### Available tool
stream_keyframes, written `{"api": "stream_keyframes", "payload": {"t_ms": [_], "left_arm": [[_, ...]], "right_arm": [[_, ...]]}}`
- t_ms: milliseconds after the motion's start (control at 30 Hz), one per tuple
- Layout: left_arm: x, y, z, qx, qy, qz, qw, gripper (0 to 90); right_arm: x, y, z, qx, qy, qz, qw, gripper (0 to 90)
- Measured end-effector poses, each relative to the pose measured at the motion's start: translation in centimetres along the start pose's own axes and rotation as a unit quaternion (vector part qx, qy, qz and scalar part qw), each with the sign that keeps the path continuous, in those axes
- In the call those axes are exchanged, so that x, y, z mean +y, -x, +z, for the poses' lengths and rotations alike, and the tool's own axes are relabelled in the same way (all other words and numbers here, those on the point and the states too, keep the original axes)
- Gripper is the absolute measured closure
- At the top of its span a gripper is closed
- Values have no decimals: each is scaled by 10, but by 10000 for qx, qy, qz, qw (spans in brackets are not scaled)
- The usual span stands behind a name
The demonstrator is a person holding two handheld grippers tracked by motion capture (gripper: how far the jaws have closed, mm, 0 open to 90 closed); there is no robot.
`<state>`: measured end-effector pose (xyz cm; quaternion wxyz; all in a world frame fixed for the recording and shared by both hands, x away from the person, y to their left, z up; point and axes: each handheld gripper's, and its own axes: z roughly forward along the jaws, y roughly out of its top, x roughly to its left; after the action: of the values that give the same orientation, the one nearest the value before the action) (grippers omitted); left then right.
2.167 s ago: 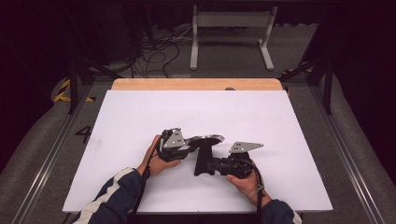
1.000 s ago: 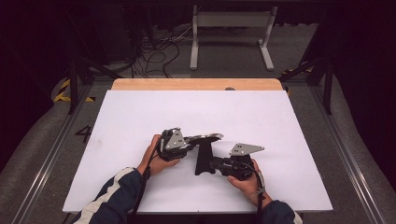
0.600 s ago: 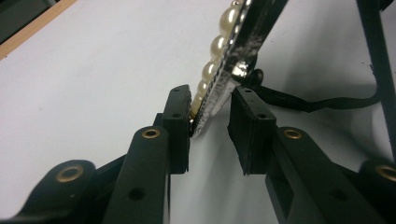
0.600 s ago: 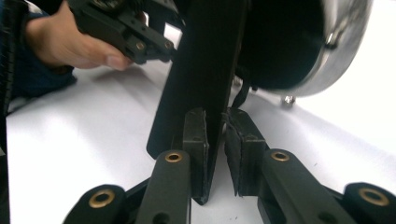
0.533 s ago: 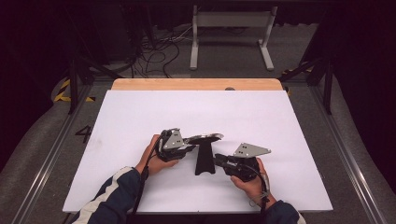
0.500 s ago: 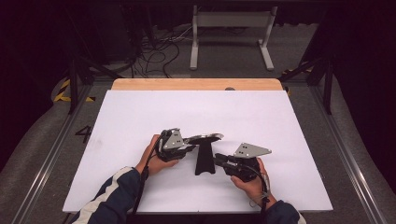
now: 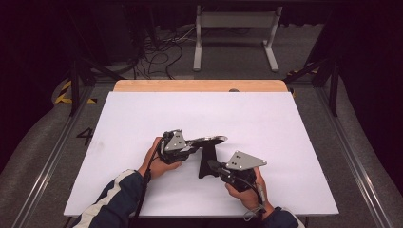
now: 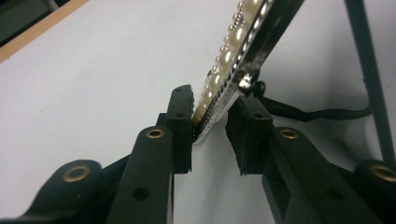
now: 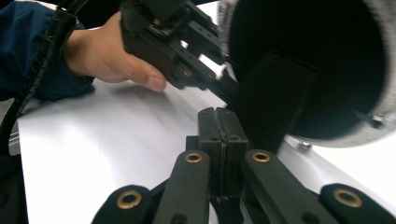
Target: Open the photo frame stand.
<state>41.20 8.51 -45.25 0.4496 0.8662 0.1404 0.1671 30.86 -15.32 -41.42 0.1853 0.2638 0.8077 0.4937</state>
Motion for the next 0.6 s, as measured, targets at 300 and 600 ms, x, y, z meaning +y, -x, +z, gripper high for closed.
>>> {"api": "stream_keyframes", "payload": {"t_ms": [300,600], "left_arm": [[0,0,1,28,-36,12,10000,744],[0,0,1,36,-43,46,10000,746]], "right_arm": [[-2,-19,30,-88,-284,-44,9995,900],[-8,-32,55,-416,-472,43,9980,900]]}}
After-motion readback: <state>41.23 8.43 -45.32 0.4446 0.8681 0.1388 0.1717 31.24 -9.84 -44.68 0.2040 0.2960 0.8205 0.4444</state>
